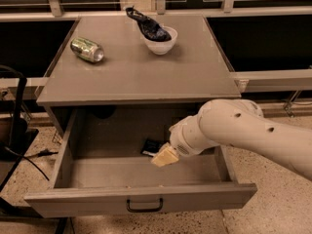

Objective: Pick rxbar blueberry from top drawer and place on counter

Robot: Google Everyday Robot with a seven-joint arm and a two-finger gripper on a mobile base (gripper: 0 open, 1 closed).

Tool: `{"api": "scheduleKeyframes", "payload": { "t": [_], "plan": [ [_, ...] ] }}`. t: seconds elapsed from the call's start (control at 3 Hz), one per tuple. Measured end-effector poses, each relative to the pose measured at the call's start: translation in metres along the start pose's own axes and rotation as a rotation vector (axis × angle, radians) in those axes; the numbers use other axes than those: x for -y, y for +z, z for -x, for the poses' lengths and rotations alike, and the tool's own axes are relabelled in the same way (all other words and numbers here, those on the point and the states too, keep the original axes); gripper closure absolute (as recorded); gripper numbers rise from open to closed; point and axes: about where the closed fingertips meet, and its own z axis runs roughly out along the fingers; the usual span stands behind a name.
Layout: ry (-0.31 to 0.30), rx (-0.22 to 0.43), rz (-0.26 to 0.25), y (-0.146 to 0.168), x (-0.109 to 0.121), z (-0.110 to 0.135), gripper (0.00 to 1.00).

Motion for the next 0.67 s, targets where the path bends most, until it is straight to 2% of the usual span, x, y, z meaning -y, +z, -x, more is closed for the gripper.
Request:
{"api": "scheduleKeyframes", "payload": {
  "t": [0.67],
  "plan": [
    [0.036, 0.05, 0.008, 0.035, 0.003, -0.004, 0.34]
  ]
}}
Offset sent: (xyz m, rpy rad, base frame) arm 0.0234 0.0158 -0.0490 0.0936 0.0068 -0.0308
